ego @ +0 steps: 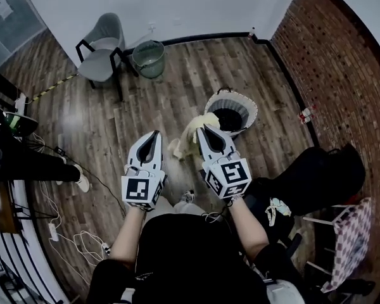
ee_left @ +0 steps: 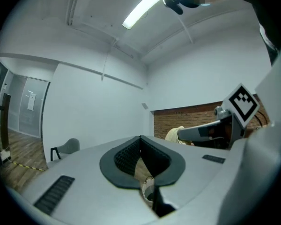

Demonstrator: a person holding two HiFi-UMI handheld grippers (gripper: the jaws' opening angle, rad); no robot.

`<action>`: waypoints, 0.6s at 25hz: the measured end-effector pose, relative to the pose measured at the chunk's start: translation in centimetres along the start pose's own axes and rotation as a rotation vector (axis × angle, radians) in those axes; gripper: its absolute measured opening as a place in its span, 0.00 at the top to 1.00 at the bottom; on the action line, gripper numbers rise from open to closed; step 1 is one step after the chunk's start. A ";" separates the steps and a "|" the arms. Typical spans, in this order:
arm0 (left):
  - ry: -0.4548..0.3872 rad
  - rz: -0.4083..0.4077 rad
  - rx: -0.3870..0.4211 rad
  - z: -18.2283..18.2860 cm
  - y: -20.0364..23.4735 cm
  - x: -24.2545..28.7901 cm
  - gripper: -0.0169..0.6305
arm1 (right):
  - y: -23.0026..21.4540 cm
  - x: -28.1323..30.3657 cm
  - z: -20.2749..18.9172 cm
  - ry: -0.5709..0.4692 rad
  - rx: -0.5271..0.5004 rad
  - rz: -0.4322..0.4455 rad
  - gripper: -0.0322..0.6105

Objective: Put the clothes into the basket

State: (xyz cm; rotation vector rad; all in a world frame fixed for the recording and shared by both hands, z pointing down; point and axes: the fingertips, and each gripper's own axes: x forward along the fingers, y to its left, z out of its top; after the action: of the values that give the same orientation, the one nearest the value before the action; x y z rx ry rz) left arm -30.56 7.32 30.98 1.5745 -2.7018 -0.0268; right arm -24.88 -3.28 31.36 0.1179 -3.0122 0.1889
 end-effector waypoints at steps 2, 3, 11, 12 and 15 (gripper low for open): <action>0.021 -0.028 -0.003 -0.7 -0.4 1.5 0.95 | -1.6 -0.6 -0.9 0.008 -0.007 -0.039 0.90; 0.033 -0.045 -0.006 -1.1 -0.7 2.3 0.95 | -2.5 -0.9 -0.9 0.004 -0.005 -0.064 0.90; 0.047 -0.256 0.000 -2.3 -6.9 9.2 0.95 | -9.5 -3.0 1.6 -0.041 -0.013 -0.220 0.90; 0.048 -0.286 0.000 -2.5 -7.5 10.2 0.95 | -10.1 -2.8 2.1 -0.045 -0.022 -0.234 0.90; 0.051 -0.355 -0.011 -3.0 -8.5 13.4 0.95 | -12.0 -2.3 3.8 -0.059 -0.061 -0.276 0.90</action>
State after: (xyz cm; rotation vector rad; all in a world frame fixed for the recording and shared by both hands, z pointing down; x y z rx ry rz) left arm -29.75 -8.57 33.88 1.9975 -2.3464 -0.0045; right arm -22.01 -15.46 28.76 0.5372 -3.0126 0.0683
